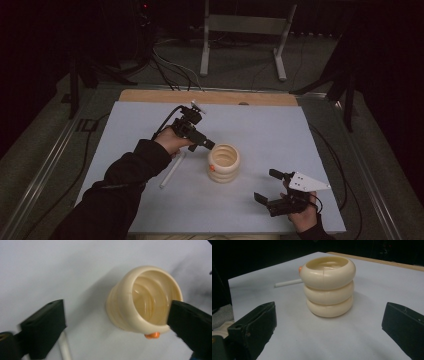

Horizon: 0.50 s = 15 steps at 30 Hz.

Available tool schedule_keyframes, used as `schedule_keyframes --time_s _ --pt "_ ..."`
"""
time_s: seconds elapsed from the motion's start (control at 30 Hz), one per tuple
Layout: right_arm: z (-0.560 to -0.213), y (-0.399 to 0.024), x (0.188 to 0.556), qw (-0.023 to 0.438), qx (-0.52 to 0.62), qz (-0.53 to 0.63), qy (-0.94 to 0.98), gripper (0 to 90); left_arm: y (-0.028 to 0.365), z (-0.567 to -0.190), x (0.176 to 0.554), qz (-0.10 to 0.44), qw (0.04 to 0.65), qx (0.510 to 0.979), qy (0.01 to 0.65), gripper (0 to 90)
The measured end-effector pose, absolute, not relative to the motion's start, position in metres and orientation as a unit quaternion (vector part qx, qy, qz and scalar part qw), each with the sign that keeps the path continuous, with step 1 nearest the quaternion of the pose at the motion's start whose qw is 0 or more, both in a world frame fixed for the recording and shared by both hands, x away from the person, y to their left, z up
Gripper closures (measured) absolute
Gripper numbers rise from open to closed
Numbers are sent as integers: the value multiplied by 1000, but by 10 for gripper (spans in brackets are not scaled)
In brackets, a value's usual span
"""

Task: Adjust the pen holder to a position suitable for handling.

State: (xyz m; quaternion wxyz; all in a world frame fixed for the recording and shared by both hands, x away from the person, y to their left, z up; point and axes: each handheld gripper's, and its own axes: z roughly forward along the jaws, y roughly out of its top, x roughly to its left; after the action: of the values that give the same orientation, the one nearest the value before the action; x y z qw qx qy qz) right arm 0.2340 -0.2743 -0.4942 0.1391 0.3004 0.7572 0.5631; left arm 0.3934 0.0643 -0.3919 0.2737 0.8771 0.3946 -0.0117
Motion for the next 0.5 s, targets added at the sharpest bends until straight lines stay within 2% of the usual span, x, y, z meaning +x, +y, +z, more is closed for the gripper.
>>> schedule_keyframes --time_s 0.5 --pt "-495 -273 237 139 306 563 756 0 119 -390 391 25 270 859 435 2"
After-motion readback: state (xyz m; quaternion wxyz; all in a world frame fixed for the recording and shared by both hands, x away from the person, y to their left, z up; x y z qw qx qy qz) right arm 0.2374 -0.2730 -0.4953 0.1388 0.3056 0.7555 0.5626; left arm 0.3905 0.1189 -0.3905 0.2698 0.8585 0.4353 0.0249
